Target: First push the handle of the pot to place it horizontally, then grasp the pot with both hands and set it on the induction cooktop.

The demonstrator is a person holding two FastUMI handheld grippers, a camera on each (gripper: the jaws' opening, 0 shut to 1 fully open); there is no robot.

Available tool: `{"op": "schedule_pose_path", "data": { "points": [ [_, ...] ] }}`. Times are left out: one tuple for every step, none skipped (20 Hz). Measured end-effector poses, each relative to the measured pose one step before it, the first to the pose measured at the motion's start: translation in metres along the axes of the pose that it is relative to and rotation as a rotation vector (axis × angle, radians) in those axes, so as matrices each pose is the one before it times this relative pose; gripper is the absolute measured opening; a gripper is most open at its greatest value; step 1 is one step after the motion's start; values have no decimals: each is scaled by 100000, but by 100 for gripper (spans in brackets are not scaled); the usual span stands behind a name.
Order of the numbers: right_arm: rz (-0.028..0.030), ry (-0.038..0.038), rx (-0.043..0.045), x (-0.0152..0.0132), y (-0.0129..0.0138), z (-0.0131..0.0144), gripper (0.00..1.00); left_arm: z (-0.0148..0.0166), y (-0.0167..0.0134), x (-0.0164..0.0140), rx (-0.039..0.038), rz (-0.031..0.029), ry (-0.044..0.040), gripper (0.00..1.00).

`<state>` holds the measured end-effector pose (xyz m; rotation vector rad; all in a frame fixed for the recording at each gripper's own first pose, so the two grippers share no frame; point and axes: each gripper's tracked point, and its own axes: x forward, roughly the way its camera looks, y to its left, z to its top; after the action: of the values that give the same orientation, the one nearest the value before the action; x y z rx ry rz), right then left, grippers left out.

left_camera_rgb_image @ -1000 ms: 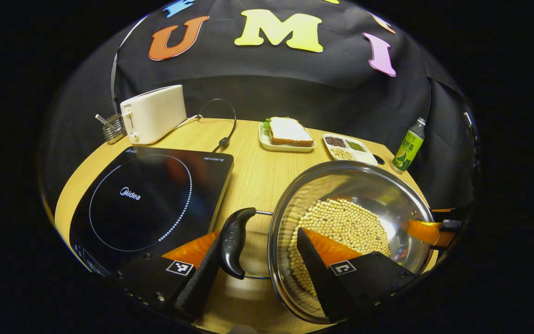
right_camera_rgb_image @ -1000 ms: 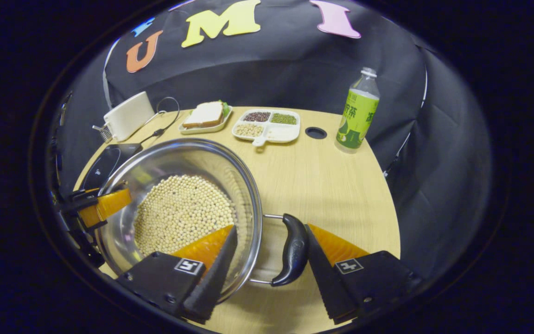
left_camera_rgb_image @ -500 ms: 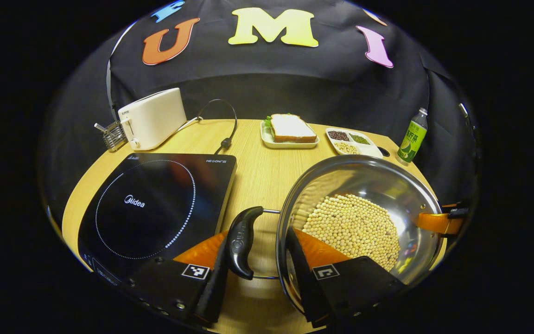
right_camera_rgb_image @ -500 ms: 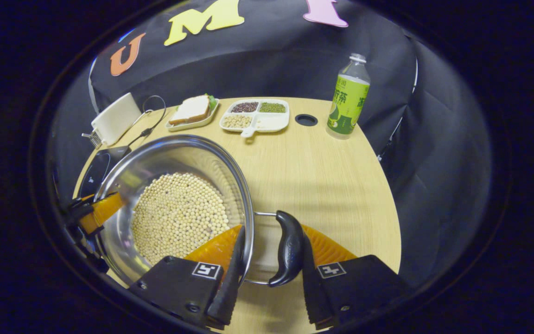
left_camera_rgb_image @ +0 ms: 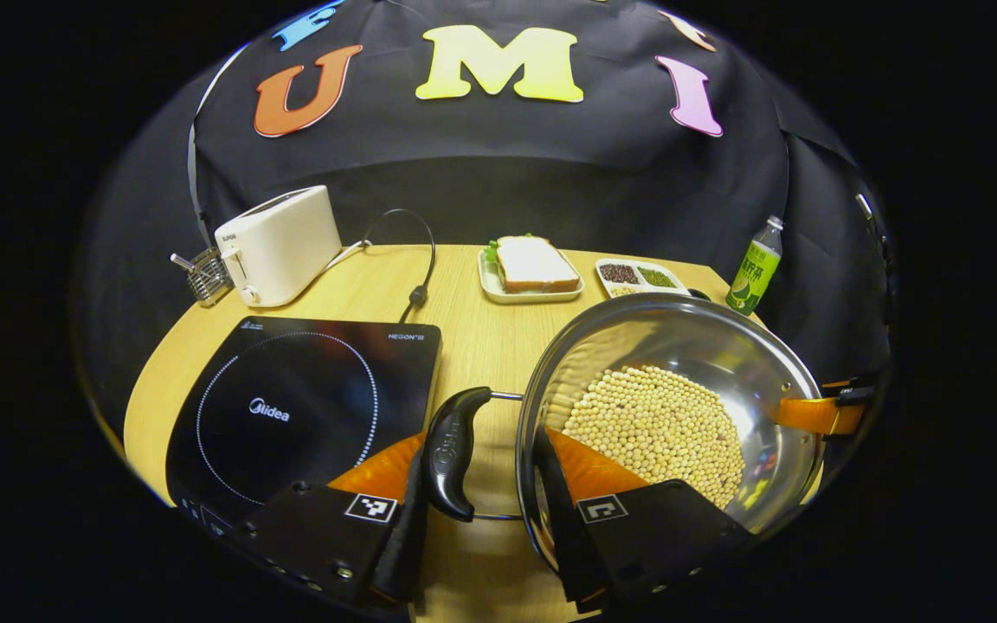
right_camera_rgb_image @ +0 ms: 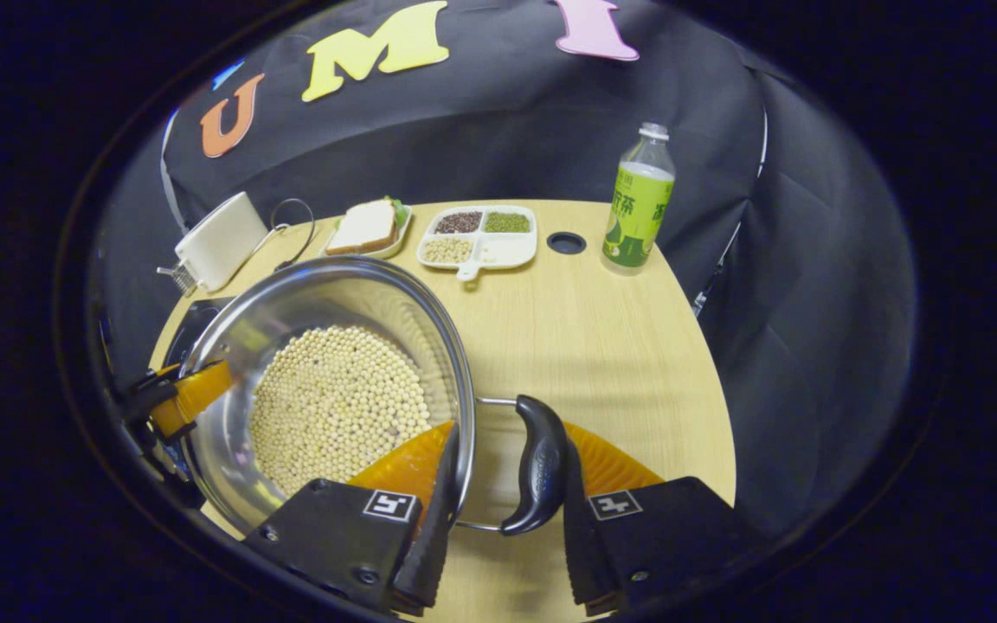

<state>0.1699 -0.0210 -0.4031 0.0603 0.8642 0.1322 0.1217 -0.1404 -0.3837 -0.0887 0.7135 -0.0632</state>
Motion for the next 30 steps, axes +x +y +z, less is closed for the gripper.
{"op": "schedule_pose_path", "data": {
  "points": [
    [-204, -761, 464, -424, 331, 310, 56, 452, 348, -342, 11, -261, -686, 61],
    [279, -525, -285, -369, 521, 203, 55, 364, 533, -228, 60, 30, -396, 60],
    [-18, -563, 456, -398, 543, 209, 55, 370, 443, -385, -124, -139, -527, 60],
    [162, -548, 22, -408, 504, 186, 56, 437, 529, -294, 270, 73, -570, 60],
    [225, -428, -267, -464, 622, 346, 56, 284, 591, -319, 54, 140, -578, 60],
    [177, -377, -348, -322, 713, 306, 56, 207, 608, -377, -327, 94, -252, 60],
    [310, -737, -90, -326, 791, 347, 56, 183, 661, -391, -394, 358, -220, 60],
    [234, -433, -568, -308, 827, 124, 55, 231, 757, -394, -2, 490, -523, 60],
    [476, -380, -295, -350, 946, 187, 55, 160, 890, -420, 31, 663, -526, 60],
    [375, -444, -364, -178, 813, 140, 56, 106, 862, -276, -604, 362, -469, 60],
    [539, -195, -339, -128, 967, 61, 55, 9, 864, -286, -463, 441, 300, 60],
    [418, 21, -161, -182, 1015, 23, 55, 93, 857, -306, -366, 408, 37, 60],
    [476, -78, 64, -176, 968, 105, 56, 135, 969, -360, 28, 558, -78, 60],
    [446, 136, -2, -76, 999, -32, 55, 74, 920, -262, 99, 451, -131, 60],
    [331, 3, -59, -26, 925, 96, 55, 77, 768, -137, 281, 330, -317, 60],
    [341, -302, 15, -57, 867, -44, 55, 93, 858, -159, 0, 352, -290, 61],
    [263, -215, -259, -68, 862, 27, 55, 49, 944, -68, -323, 285, -28, 61],
    [82, -133, 93, 39, 938, 64, 55, 9, 836, -86, -224, 173, -100, 60],
    [162, 164, -278, 12, 925, -93, 55, -32, 807, -88, -75, 145, 108, 60],
    [32, 222, -111, 91, 852, -8, 55, -102, 679, -147, -329, 43, 357, 60],
    [195, -30, 47, 112, 851, -5, 55, 48, 797, -55, 95, 129, -5, 60],
    [178, 22, 46, 72, 772, -83, 55, -28, 683, -82, 464, 103, -96, 60],
    [326, 407, 90, 142, 839, -68, 55, -88, 907, 10, 575, 334, -102, 60],
    [366, 375, 143, 277, 826, -93, 55, 10, 741, 125, 97, 393, 54, 60],
    [262, 217, -2, 283, 829, -47, 55, -153, 835, 101, 1, 310, 288, 60],
    [15, 246, 44, 211, 731, -61, 55, -51, 718, 187, -116, 209, 347, 60],
    [11, 294, 41, 297, 783, -25, 55, -37, 744, 214, -170, 221, 530, 60],
    [133, 636, 33, 330, 752, -156, 55, -59, 683, 245, 19, 201, 311, 60],
    [-181, -177, -67, 239, 693, 63, 55, -77, 742, 168, 217, 274, 473, 60],
    [-69, 328, -436, 299, 676, 31, 55, -78, 738, 245, -93, 407, 116, 60]
  ]
}}
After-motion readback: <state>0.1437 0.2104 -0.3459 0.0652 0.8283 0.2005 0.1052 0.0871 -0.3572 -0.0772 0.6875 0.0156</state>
